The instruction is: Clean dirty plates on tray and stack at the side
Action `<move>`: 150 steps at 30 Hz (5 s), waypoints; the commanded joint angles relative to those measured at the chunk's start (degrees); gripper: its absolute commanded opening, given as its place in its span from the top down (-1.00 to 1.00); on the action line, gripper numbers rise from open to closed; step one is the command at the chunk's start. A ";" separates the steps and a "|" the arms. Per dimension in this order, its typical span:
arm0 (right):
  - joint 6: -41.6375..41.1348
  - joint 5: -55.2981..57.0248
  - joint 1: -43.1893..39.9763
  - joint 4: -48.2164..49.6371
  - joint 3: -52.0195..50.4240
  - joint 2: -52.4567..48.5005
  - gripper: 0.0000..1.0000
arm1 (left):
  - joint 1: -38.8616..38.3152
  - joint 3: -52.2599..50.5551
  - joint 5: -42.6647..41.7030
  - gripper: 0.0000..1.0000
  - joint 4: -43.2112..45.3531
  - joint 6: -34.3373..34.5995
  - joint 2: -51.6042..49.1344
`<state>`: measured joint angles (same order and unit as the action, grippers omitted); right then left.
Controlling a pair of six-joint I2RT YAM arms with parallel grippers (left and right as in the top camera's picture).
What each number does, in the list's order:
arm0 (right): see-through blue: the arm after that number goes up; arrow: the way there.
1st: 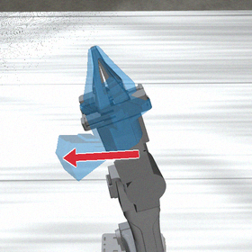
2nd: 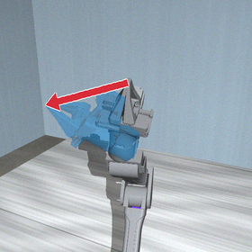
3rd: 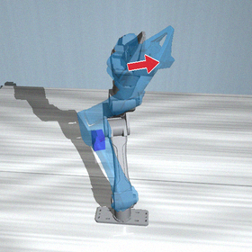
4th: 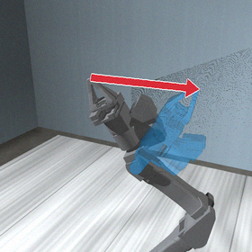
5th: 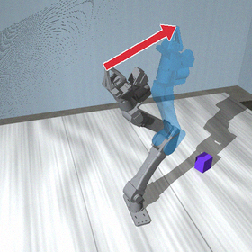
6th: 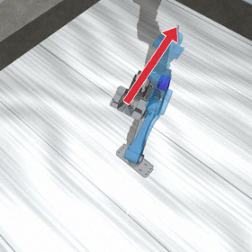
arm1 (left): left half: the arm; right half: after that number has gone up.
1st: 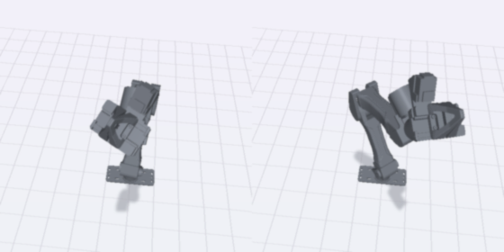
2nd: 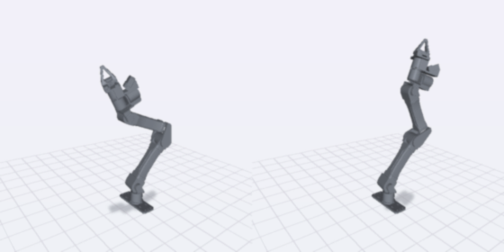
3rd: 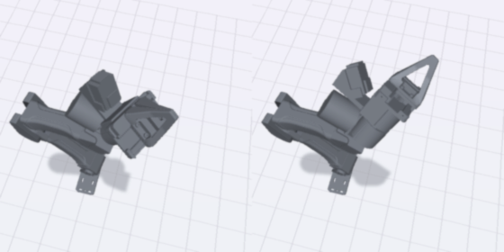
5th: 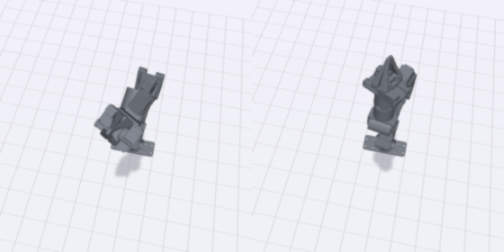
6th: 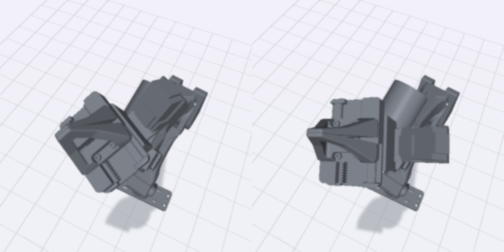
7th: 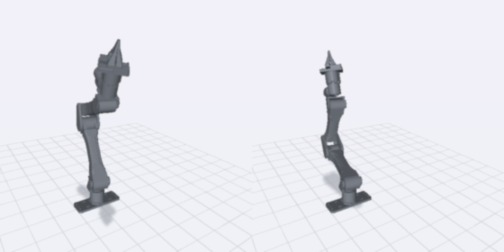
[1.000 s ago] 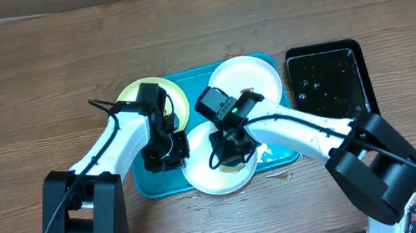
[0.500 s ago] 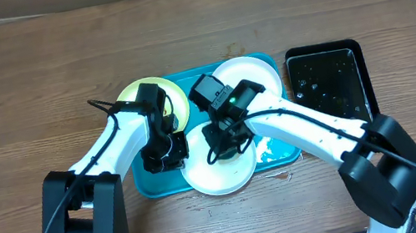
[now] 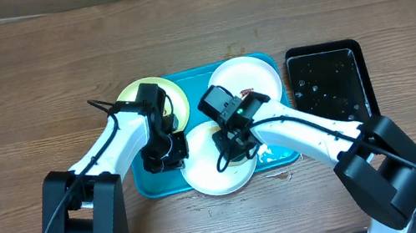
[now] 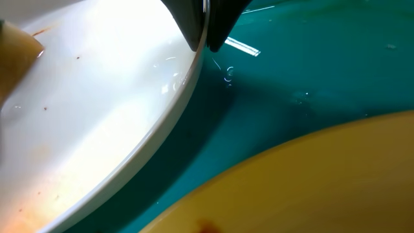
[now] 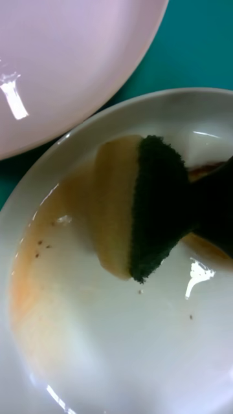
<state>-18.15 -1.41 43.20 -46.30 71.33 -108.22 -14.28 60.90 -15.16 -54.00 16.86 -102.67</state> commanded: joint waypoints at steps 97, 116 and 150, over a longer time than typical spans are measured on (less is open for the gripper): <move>-5.29 1.38 -11.74 -8.35 4.28 16.94 0.93 | 0.00 0.79 8.76 0.92 0.50 4.00 9.44; -0.87 6.27 -29.90 -13.64 0.98 16.81 0.92 | -8.00 0.79 34.10 0.92 0.28 10.84 21.55; -0.92 9.33 -34.29 -9.20 0.98 16.70 0.92 | -34.97 0.76 84.87 0.92 3.45 11.82 23.61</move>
<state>-19.27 7.05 9.04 -55.70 72.42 -91.90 -49.06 60.90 66.32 -50.94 28.36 -80.09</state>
